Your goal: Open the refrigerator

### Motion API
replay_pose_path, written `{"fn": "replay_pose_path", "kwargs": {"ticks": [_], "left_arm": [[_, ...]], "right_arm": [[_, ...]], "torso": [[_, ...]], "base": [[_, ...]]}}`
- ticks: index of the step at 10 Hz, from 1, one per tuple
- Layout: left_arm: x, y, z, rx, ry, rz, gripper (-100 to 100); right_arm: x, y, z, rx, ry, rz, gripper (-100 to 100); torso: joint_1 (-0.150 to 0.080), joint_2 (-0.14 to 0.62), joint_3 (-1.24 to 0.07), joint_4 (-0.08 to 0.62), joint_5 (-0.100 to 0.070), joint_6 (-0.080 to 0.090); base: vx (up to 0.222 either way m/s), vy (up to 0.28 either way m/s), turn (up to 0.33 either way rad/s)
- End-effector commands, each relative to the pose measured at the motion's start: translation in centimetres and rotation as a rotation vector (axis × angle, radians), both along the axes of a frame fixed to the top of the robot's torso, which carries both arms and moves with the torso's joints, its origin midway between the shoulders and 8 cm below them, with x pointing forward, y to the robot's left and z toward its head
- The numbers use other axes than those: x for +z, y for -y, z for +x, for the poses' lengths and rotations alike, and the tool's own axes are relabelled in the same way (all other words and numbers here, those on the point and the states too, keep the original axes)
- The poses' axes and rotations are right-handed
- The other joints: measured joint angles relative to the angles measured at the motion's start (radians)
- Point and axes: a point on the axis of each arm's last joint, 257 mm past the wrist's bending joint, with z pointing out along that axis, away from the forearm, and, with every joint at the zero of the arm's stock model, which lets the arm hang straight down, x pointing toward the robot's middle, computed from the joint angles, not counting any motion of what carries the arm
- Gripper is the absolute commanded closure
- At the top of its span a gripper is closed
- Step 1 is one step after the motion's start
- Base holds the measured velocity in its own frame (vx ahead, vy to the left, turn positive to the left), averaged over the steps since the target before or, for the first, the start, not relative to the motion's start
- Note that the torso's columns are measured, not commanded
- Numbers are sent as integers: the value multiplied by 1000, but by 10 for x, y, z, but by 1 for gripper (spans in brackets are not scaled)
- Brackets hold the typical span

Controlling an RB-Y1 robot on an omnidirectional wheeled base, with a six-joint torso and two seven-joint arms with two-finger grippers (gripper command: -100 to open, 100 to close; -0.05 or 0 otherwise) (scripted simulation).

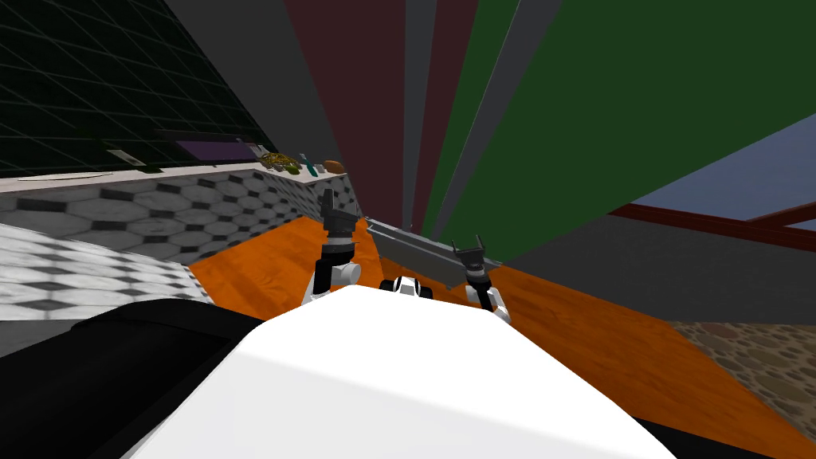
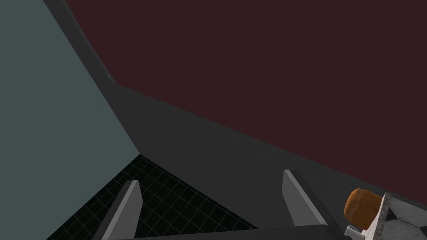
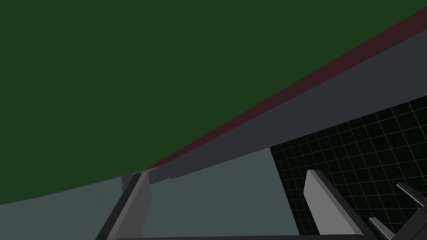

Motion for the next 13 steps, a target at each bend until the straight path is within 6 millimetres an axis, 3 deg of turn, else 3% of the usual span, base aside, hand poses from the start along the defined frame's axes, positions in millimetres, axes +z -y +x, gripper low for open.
{"fn": "replay_pose_path", "kwargs": {"ticks": [1,6,13], "left_arm": [[0,0,0,0,0,0,0],[0,0,0,0,0,0,0],[0,0,0,0,0,0,0]], "right_arm": [[-14,4,2,-54,4,-63,-100],[-53,8,7,-146,-14,-171,-100],[-88,7,7,-227,-26,-268,-100]], "torso": [[1,0,0,0,0,0],[0,0,0,0,0,0],[2,-4,-2,-2,-1,-3]], "base": [[49,74,-61],[57,65,-80],[43,56,-65]]}}
